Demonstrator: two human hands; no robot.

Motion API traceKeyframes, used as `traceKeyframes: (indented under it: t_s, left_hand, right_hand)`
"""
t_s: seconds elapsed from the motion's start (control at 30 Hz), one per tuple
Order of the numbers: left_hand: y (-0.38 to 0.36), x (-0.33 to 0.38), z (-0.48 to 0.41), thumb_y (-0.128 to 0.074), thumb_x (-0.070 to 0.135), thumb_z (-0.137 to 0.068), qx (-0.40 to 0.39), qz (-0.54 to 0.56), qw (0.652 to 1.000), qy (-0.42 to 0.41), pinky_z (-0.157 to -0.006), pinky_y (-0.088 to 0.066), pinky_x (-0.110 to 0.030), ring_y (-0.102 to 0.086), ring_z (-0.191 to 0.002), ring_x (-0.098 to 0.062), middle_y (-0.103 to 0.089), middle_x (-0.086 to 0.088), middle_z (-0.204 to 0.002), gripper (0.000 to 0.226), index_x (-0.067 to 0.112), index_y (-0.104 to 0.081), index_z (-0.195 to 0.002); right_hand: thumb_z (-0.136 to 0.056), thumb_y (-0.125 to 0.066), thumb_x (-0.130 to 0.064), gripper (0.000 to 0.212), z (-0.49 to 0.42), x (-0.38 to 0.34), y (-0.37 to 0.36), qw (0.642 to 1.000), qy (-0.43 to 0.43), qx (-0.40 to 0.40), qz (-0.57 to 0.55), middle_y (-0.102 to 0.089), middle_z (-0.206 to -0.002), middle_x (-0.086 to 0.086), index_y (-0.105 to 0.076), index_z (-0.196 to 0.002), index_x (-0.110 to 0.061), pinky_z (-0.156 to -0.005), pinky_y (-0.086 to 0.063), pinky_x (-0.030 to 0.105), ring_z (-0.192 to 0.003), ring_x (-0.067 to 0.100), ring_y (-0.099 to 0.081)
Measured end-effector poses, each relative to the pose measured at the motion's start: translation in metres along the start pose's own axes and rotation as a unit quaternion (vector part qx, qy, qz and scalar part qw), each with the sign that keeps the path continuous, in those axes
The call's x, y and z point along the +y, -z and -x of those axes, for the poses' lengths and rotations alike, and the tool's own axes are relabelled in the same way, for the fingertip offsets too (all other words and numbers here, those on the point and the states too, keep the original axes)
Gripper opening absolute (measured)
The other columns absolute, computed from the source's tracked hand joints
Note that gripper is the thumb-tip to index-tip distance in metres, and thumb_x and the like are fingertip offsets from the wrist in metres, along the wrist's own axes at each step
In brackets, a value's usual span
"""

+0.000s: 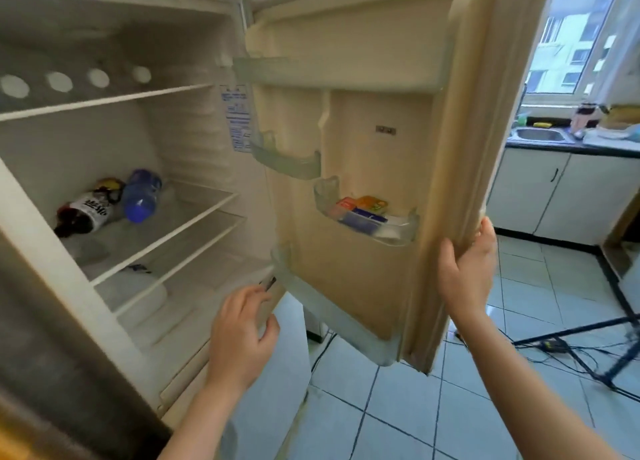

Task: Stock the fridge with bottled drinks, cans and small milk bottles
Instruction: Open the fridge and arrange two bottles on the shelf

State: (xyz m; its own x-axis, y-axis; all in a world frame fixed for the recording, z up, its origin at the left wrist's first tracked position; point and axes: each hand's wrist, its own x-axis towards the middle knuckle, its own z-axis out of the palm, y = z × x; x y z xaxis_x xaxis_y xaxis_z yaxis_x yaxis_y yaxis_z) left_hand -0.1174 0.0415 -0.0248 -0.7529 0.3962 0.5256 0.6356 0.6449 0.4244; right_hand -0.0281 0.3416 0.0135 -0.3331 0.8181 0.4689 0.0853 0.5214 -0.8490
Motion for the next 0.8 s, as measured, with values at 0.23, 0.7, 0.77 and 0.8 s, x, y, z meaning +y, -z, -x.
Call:
traceKeyframes:
  t_s: [0.23, 0.7, 0.77, 0.8]
  left_hand:
    - [-0.053, 0.017, -0.063, -0.048, 0.030, -0.079, -0.029, 0.016, 0.999, -0.014, -0.087, -0.042, -0.031, -0.055, -0.104, -0.023, -0.059, -0.001, -0.114, 0.038, 0.011, -0.064, -0.108]
    - [-0.108, 0.005, -0.265, -0.065, 0.009, -0.083, 0.130, 0.048, 0.990, 0.036, -0.111, -0.010, -0.022, -0.019, -0.142, -0.022, -0.021, -0.012, -0.155, 0.071, 0.008, -0.030, -0.145]
    - [-0.117, 0.003, -0.286, -0.066, 0.009, -0.082, 0.154, 0.031, 0.987, 0.032, -0.113, -0.011, -0.029, -0.016, -0.144, -0.026, -0.016, -0.015, -0.156, 0.075, 0.005, -0.027, -0.146]
    - [-0.123, 0.002, -0.294, -0.067, 0.008, -0.082, 0.161, 0.029, 0.986, 0.030, -0.114, -0.011, -0.030, -0.016, -0.144, -0.028, -0.016, -0.016, -0.156, 0.077, 0.004, -0.026, -0.147]
  right_hand:
    - [-0.085, -0.054, -0.018, 0.057, -0.072, 0.005, -0.009, 0.997, 0.014, 0.027, 0.064, -0.040, -0.139, 0.017, -0.034, -0.136, -0.001, -0.112, -0.029, 0.048, -0.130, 0.032, -0.035]
    - [-0.079, -0.056, -0.024, 0.010, -0.155, 0.033, -0.115, 0.904, 0.351, 0.080, 0.229, -0.065, -0.085, -0.004, -0.064, -0.076, -0.020, -0.094, -0.030, 0.045, -0.091, 0.021, -0.055]
    - [-0.078, -0.053, -0.025, 0.014, -0.174, 0.045, -0.124, 0.909, 0.348, 0.077, 0.217, -0.065, -0.087, -0.003, -0.065, -0.076, -0.018, -0.101, -0.027, 0.049, -0.096, 0.021, -0.052]
    - [-0.078, -0.051, -0.025, 0.016, -0.184, 0.049, -0.129, 0.912, 0.343, 0.074, 0.211, -0.065, -0.089, -0.002, -0.065, -0.076, -0.017, -0.104, -0.024, 0.050, -0.098, 0.022, -0.051]
